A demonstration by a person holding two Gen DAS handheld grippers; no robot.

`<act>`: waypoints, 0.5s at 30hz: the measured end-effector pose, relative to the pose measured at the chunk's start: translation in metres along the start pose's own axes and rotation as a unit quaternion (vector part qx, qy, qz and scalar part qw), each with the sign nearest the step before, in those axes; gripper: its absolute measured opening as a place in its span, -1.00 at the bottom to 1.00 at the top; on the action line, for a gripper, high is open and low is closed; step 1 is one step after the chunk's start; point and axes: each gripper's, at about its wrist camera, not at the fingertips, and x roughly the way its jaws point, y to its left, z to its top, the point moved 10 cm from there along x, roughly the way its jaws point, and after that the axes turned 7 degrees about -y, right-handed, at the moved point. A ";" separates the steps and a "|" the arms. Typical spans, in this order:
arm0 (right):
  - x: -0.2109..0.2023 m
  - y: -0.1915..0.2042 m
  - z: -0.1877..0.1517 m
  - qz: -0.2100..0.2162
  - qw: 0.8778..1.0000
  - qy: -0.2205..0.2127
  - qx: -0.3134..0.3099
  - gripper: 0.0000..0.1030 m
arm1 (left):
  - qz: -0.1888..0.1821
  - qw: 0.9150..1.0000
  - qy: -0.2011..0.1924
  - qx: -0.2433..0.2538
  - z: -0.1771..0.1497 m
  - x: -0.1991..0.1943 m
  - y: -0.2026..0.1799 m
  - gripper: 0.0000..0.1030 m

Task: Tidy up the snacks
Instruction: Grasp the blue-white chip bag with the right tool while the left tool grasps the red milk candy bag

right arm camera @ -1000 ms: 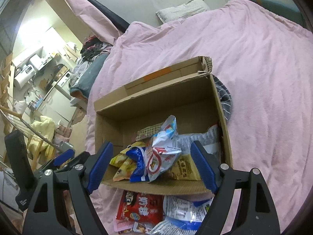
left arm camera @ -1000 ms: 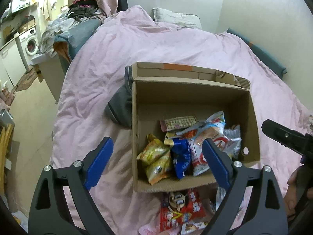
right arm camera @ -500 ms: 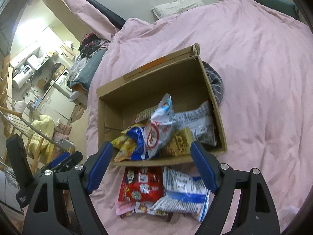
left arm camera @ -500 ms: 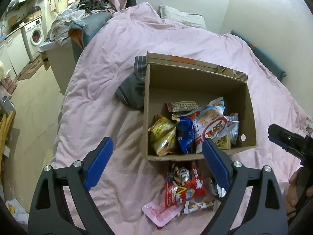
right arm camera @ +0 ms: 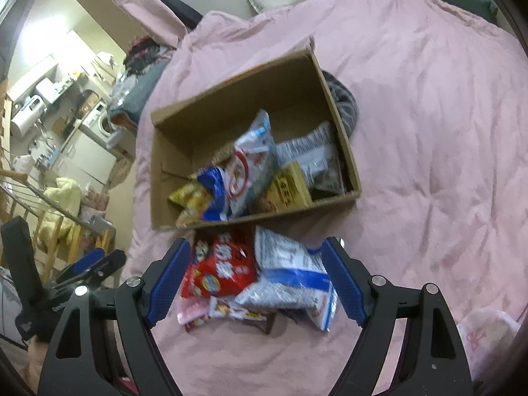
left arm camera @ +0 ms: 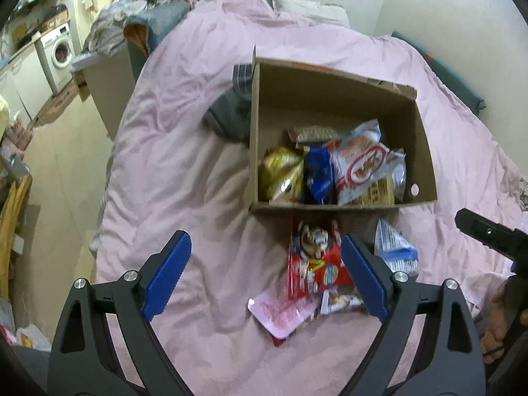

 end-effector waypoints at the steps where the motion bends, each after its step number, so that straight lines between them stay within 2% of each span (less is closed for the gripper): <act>1: 0.001 -0.004 -0.002 -0.003 1.000 0.003 0.003 0.63 | 0.002 1.000 0.004 -0.004 -0.004 0.001 0.002 0.75; 6: 0.008 -0.025 -0.018 -0.021 0.999 0.034 0.030 0.63 | 0.008 0.999 0.029 -0.037 -0.015 0.009 0.013 0.75; 9: 0.022 -0.038 -0.033 -0.041 0.995 0.072 0.048 0.63 | 0.006 0.998 0.038 -0.049 -0.017 0.013 0.015 0.75; 12: 0.040 -0.043 -0.046 -0.035 0.990 0.108 0.082 0.63 | 0.005 0.998 0.037 -0.049 -0.017 0.012 0.016 0.75; 15: 0.059 -0.047 -0.056 -0.046 0.984 0.138 0.101 0.75 | 0.003 0.998 0.040 -0.050 -0.018 0.013 0.016 0.75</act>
